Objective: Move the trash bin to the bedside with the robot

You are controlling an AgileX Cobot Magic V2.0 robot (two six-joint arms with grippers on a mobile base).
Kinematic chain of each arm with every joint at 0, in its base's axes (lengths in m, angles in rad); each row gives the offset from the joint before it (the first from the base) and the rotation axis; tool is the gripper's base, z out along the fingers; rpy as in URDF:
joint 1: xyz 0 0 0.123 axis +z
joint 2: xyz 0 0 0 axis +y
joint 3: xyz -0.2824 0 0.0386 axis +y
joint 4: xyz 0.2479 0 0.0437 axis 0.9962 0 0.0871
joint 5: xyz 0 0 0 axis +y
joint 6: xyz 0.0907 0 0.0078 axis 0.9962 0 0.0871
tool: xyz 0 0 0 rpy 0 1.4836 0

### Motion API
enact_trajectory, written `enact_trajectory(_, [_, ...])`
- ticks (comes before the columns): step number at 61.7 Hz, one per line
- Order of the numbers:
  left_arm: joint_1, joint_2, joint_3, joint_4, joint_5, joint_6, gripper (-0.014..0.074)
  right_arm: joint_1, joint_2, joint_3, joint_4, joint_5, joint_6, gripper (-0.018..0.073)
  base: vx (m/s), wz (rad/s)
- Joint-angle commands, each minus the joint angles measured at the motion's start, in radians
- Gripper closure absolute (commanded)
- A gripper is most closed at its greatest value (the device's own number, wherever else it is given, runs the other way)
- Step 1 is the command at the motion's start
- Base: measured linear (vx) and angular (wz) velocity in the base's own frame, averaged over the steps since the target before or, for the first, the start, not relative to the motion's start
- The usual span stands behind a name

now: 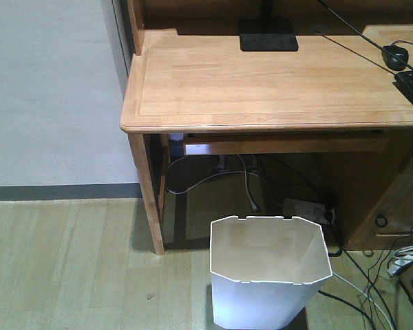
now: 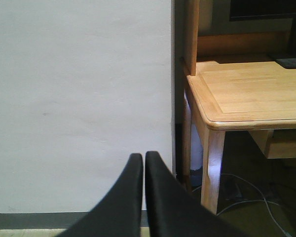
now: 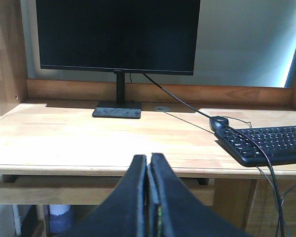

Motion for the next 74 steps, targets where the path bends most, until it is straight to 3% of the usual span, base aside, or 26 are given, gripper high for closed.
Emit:
enact_trajectory(1, [0.001,-0.014,0.019,-0.004,-0.071,0.0,0.0603,0.002,-0.011,0.006,-0.012,-0.073,-0.007,0.0568,0.0,0.0])
enact_trajectory(61, [0.001,-0.014,0.019,-0.004,-0.071,0.0,0.0603,0.002,-0.011,0.006,-0.012,-0.073,-0.007,0.0568,0.0,0.0])
enact_trajectory(74, [0.001,-0.014,0.019,-0.004,-0.071,0.0,0.0603,0.002,-0.011,-0.013,0.022,-0.195,0.033,0.0568,0.0,0.0])
